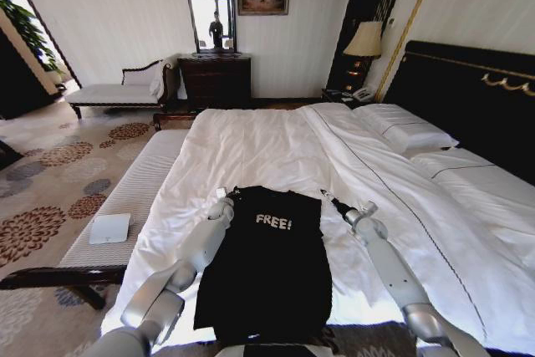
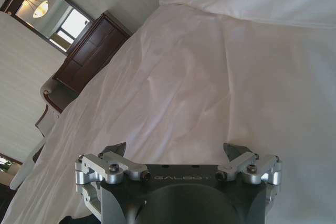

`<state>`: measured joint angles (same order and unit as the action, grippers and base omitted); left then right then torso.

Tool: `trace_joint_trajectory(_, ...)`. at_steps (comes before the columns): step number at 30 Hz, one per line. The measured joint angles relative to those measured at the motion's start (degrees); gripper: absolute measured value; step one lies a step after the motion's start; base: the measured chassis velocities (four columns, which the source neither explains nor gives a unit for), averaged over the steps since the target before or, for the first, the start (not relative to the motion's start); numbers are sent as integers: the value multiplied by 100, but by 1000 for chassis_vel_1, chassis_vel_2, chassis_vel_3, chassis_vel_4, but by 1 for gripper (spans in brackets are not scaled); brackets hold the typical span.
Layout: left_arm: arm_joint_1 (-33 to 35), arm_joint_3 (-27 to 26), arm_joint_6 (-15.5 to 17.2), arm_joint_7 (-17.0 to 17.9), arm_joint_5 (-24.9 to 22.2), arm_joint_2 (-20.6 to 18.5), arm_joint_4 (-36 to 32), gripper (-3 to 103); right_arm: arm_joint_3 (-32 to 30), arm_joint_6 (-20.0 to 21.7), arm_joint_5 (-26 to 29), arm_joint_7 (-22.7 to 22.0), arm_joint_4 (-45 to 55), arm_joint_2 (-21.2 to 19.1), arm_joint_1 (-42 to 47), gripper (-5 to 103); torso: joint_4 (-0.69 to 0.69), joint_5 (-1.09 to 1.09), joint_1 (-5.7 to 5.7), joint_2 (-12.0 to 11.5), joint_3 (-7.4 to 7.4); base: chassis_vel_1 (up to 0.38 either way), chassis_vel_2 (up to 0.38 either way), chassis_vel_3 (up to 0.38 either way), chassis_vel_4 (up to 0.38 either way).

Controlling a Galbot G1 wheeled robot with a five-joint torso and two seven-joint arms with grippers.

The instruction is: Fold the clothes on the bed.

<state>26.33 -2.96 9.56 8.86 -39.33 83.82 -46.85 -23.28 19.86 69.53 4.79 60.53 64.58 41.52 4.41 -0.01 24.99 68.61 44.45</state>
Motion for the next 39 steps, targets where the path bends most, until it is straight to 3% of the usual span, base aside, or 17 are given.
trace_joint_trajectory(17, -11, 7, 11, 39, -5, -10, 5, 1, 52, 26, -29, -3, -207, 264, -24, 102, 0, 1, -1, 0, 0, 0, 0, 0, 0)
trace_joint_trajectory(23, -35, 10, 13, 35, -6, 14, 19, 1, 45, 57, -85, 2, -236, 253, 19, 96, 1, 1, -1, 0, -1, 0, 0, 0, 0)
trace_joint_trajectory(28, -35, 13, 13, 15, -4, 33, 49, 1, 62, 72, -148, 27, -362, 283, -23, 74, 1, 0, -1, 0, -1, 0, 0, 0, 0)
trace_joint_trajectory(30, -35, 13, 13, 14, -4, 33, 50, 1, 62, 75, -146, 27, -365, 286, -26, 74, 1, 0, -1, 0, -1, 0, 0, 0, 0)
trace_joint_trajectory(32, -40, 17, 13, 5, -3, 33, 66, 1, 62, 82, -146, 28, -383, 300, -35, 58, 1, 1, -1, 0, 0, 0, 0, 0, 0)
trace_joint_trajectory(36, -50, 18, 13, -2, -3, 34, 71, 1, 67, 84, -155, 31, -393, 306, -36, 52, 1, 1, -1, 0, 0, 0, 0, 0, 0)
trace_joint_trajectory(39, -50, 20, 13, -6, -2, 41, 76, 1, 74, 85, -162, 36, -404, 307, -41, 36, 1, 1, -1, 0, -1, 0, 0, 0, 0)
